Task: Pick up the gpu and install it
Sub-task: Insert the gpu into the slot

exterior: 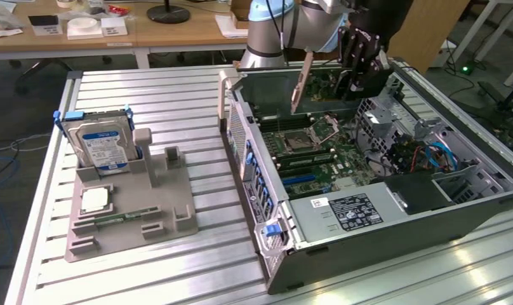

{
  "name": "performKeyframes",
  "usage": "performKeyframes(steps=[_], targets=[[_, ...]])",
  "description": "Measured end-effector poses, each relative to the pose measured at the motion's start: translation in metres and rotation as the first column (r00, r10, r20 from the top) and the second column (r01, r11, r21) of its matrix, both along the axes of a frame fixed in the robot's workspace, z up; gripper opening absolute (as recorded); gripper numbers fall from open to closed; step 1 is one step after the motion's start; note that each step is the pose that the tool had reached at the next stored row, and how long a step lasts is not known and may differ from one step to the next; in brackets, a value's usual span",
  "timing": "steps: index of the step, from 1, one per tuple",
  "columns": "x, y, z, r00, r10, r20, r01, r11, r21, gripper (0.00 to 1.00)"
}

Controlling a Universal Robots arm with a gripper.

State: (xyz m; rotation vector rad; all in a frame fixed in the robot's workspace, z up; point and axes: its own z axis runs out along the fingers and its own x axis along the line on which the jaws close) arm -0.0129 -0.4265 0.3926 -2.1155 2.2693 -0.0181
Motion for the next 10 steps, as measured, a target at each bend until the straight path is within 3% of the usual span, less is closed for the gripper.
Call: performKeyframes(steps=[10], targets=[[0.0,0.0,0.0,1.0,0.0,0.0002,0.0,1.0,0.0,0.28]])
